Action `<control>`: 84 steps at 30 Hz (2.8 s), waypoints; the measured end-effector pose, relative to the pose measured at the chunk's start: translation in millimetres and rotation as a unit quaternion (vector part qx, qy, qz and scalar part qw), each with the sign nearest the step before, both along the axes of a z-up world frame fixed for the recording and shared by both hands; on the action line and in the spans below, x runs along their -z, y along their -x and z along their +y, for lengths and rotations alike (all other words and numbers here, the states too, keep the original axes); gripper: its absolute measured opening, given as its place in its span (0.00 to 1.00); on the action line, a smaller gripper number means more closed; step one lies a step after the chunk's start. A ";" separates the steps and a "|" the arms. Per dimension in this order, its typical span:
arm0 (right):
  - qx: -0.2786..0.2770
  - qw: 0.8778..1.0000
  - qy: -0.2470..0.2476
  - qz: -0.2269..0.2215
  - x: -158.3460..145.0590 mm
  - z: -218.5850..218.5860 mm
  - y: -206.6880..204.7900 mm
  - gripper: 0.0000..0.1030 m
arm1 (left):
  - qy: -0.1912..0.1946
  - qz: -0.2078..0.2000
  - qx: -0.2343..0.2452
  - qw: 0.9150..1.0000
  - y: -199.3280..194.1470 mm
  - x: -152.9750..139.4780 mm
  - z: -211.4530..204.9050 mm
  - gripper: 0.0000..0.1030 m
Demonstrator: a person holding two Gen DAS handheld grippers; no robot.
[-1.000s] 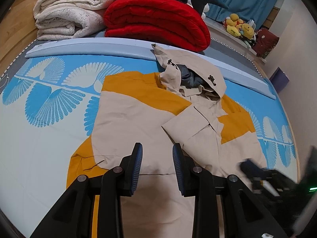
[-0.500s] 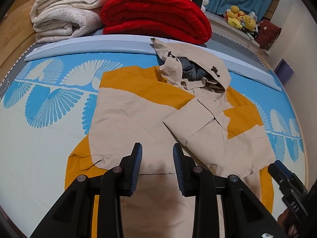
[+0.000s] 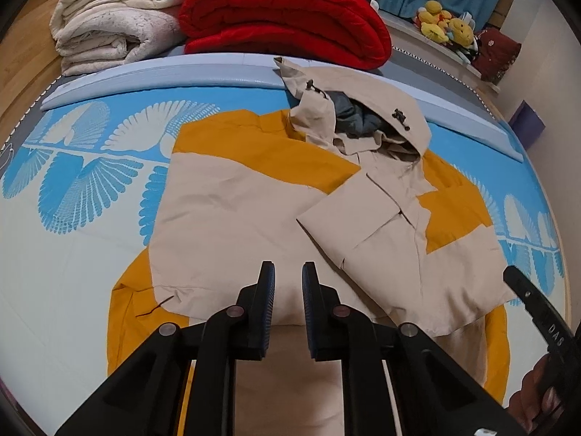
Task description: Fold large clothes
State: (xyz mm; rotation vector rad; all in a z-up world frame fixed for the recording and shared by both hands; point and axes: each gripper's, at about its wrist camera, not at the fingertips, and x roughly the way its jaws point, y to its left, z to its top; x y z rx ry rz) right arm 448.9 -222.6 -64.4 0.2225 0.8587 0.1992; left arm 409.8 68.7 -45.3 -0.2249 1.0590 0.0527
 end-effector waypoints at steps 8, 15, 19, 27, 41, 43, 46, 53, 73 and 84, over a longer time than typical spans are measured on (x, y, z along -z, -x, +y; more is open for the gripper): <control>0.013 0.998 -0.034 0.047 20.9 -10.1 -18.7 0.34 | 0.019 0.018 -0.012 1.000 -6.7 12.9 5.8 0.13; 0.010 0.982 -0.140 0.128 60.3 -13.3 -32.7 0.39 | 0.039 0.018 0.009 0.999 -8.3 16.5 -6.2 0.13; -0.030 0.964 -0.205 0.164 78.1 8.3 -37.1 0.44 | 0.057 0.024 0.018 0.998 -10.9 19.8 -10.2 0.13; -0.074 0.955 -0.236 0.165 92.0 55.0 -38.6 0.45 | 0.067 0.023 0.021 0.997 -8.5 17.2 -5.8 0.13; -0.079 0.961 -0.253 0.075 73.0 63.1 -57.5 0.13 | 0.116 0.016 -0.006 0.993 -3.5 9.9 24.9 0.14; -0.102 0.957 -0.266 0.054 63.7 75.3 -51.8 0.09 | 0.126 0.017 -0.011 0.992 -3.0 9.9 28.6 0.14; -0.147 0.948 -0.278 0.050 56.3 95.0 -44.5 0.09 | 0.124 0.016 -0.016 0.992 -1.8 7.8 33.0 0.19; -0.145 0.971 -0.185 0.044 49.5 108.4 -31.2 0.20 | 0.116 0.018 -0.027 0.993 -0.1 7.0 39.7 0.22; -0.157 0.960 -0.232 0.017 58.4 106.1 -31.5 0.12 | 0.177 0.019 -0.025 0.984 -1.5 9.8 51.1 0.40; -0.238 0.948 -0.203 0.061 71.2 150.9 -9.7 0.13 | 0.149 0.052 -0.014 0.987 -2.4 17.3 38.9 0.44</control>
